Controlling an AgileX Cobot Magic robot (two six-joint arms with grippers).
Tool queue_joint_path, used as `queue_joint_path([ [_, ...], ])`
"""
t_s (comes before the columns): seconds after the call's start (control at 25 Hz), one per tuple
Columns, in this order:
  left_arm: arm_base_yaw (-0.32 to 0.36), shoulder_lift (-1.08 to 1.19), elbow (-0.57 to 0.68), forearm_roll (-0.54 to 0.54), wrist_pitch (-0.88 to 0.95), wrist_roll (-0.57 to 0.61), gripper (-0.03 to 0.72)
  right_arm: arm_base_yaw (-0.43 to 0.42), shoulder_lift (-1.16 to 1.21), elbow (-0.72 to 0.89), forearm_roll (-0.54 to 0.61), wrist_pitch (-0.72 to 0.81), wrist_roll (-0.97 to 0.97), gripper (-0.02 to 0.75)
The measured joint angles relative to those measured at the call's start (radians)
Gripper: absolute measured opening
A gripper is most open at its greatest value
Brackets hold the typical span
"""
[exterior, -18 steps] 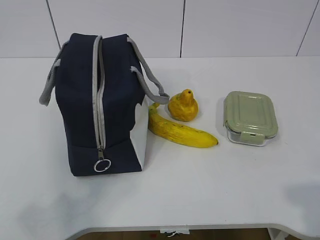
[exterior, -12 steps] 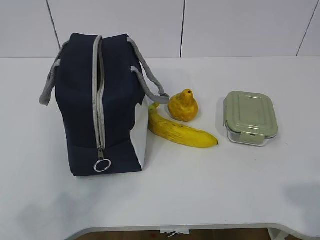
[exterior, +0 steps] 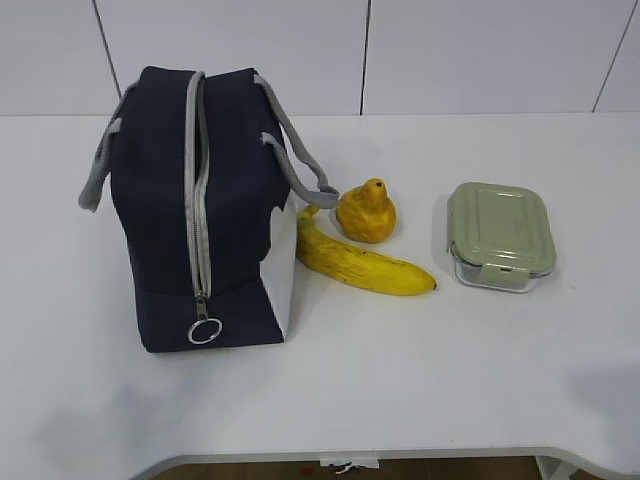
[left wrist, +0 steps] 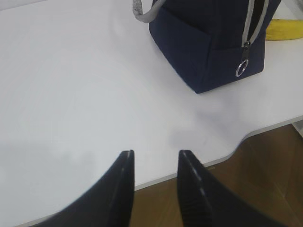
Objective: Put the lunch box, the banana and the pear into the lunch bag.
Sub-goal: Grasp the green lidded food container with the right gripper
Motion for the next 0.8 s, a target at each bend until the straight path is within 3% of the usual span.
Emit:
queue_joint_path([
  [0.8, 0.0, 0.0, 0.0, 0.0, 0.0, 0.0, 0.239, 0.0, 0.0, 0.0, 0.031, 0.0, 0.0, 0.309],
])
